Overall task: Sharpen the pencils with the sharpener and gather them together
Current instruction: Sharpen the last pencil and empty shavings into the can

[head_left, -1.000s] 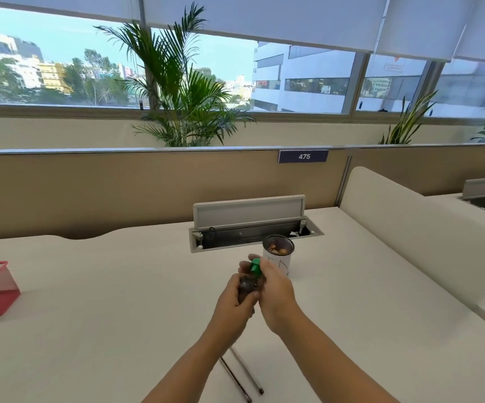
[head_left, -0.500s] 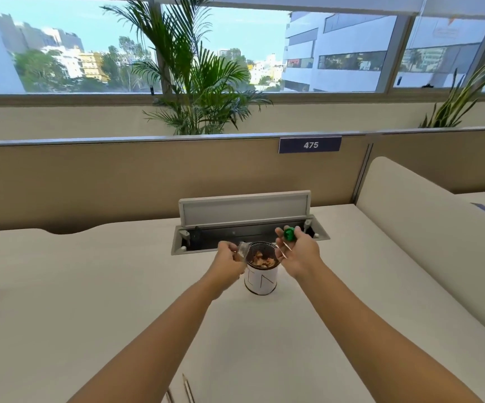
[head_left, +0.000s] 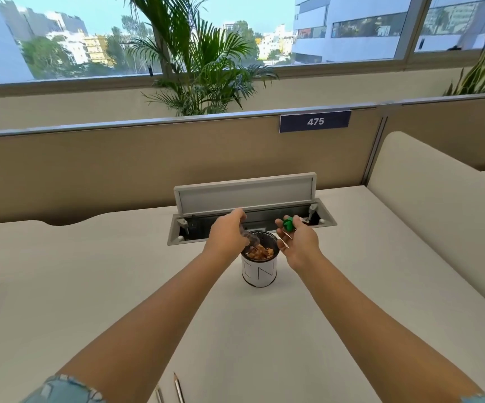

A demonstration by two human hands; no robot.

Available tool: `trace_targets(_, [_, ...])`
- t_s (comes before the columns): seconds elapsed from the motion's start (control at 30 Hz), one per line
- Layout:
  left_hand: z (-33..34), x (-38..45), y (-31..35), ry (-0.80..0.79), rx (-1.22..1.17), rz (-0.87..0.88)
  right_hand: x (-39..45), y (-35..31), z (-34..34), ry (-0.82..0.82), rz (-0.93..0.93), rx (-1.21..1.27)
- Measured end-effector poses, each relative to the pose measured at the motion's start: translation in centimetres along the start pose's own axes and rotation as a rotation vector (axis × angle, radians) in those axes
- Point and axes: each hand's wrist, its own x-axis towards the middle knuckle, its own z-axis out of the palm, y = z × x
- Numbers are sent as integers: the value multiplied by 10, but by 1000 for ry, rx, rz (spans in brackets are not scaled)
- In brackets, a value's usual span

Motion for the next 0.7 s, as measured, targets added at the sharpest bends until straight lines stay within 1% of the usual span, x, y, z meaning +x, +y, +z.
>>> trace_targets(0.23, [-4, 4, 8, 10, 113, 98, 2, 0, -3, 12, -38, -27])
trace_targets(0.4, [-1, 1, 6, 60, 148, 226, 1, 3, 0, 24, -68, -103])
trace_targets(0.47, [5, -1, 3, 56, 193, 293, 2, 4, 2, 36, -89, -150])
trace_targets(0.53, [10, -5, 2, 38, 213, 308, 2, 4, 2, 34, -100, -167])
trace_targets(0.57, [10, -6, 1, 52, 209, 298, 2, 4, 2, 26, -102, -167])
trace_targets(0.67, [12, -10, -1, 223, 64, 249, 1, 4, 2, 2, -103, -167])
trace_targets(0.7, [13, -11, -2, 239, 35, 242, 1, 4, 2, -2, -108, -176])
